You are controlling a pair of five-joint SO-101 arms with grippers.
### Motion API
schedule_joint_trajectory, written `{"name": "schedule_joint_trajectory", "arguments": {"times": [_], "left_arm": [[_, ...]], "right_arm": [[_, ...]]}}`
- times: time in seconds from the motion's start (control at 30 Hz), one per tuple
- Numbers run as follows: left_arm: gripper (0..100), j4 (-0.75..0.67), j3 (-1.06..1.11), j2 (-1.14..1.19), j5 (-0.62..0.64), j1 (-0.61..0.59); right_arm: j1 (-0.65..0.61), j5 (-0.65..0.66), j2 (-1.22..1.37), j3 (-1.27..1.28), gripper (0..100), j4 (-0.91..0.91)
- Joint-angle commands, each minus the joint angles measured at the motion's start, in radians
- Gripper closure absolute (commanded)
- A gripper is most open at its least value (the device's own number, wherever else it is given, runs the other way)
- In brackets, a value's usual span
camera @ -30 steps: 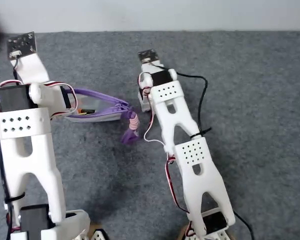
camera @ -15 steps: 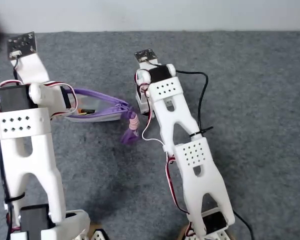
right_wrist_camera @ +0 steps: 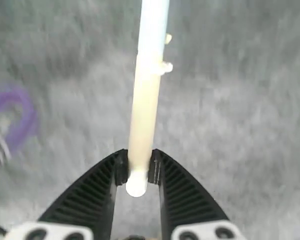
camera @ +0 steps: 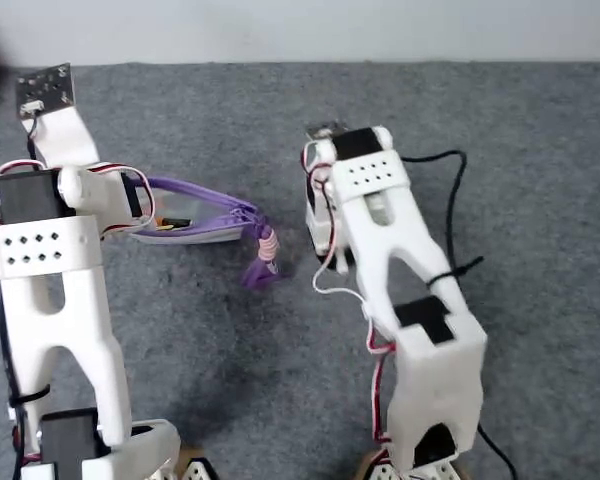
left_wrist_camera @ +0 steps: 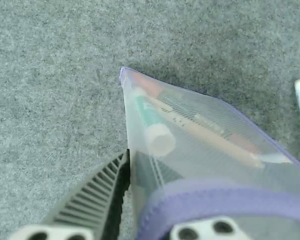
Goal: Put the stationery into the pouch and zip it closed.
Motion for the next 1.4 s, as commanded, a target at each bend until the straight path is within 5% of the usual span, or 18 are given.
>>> {"name": "schedule_joint_trajectory", "arguments": {"times": [0.0,0.17,0.37,0.93,1.27,1.37], "left_arm": [[99,0.011,-0.022,-0.06,-0.005,0.006],[99,0.011,-0.022,-0.058,-0.008,0.006],[99,0.011,-0.022,-0.054,-0.009,0.006],[99,0.009,-0.022,-0.052,-0.031,0.006],[99,0.009,-0.022,-0.052,-0.032,0.006],[99,0.009,-0.022,-0.052,-0.032,0.006]], "right_arm": [[0.016,0.002,-0.153,0.164,99.1,-0.012],[0.008,0.006,-0.231,0.315,96.6,-0.162],[0.007,0.008,-0.236,0.319,76.2,-0.223],[0.008,0.049,-0.064,0.302,79.9,-0.618],[0.007,0.043,0.266,-0.069,80.3,-0.562],[0.008,0.043,0.352,-0.19,87.9,-0.458]]}}
